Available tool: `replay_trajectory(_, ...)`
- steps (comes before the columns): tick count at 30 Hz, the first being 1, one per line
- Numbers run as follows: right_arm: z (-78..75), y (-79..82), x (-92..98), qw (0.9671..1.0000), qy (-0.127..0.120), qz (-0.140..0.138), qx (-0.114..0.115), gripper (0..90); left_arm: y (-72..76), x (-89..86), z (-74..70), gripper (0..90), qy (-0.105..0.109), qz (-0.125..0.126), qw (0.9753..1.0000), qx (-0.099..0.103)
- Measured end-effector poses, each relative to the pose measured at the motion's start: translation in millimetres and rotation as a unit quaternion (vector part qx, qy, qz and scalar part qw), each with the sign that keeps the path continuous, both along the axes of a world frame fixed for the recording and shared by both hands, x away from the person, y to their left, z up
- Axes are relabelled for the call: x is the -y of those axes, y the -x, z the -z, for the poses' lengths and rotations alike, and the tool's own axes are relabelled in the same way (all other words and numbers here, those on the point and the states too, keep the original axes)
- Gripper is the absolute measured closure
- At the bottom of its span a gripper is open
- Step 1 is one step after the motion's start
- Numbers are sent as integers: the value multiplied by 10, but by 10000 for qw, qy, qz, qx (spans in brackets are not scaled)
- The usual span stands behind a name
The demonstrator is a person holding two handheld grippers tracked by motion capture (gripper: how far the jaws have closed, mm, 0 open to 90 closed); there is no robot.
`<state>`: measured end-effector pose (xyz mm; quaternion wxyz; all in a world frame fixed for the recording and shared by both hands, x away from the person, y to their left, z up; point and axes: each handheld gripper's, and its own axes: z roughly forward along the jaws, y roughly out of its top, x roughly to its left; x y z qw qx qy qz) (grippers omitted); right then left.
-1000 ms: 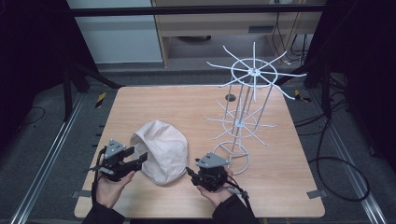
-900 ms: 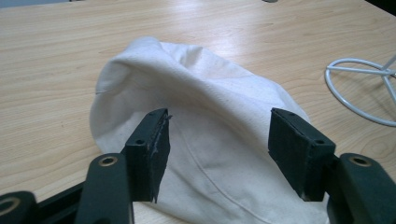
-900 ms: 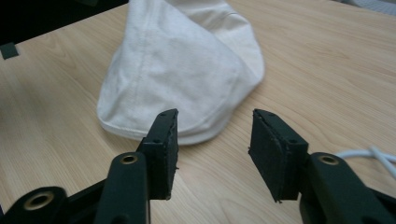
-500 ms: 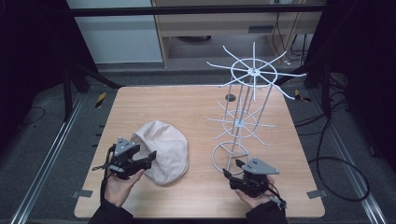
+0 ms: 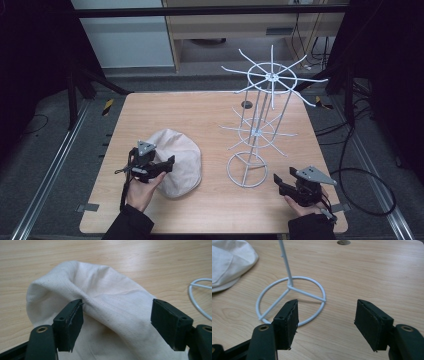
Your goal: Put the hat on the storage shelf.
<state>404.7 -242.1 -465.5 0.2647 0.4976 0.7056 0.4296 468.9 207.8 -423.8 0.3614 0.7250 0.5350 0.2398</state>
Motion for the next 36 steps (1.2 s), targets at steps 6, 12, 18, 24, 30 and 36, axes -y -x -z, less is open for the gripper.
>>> replay_trajectory(6,40,-50,37,9999,149,34,-61,344,-106,-61,132,298,15,-193,9996,-219)
replay_trajectory(12,66,-78,70,9997,187,111,-142,343,-152,-107,199,475,57,-187,9992,-341)
replay_trajectory(18,104,-104,118,9994,182,187,-246,344,-190,-152,209,764,138,-258,9989,-363)
replay_trajectory(24,117,-113,135,9993,226,194,-229,344,-123,-245,123,880,348,-145,9992,-101)
replay_trajectory(30,125,-112,139,9992,245,199,-238,344,-18,-298,-46,887,540,95,9981,270)
replay_trajectory(36,120,-110,152,9993,232,196,-223,344,125,-320,-217,888,552,391,9955,659)
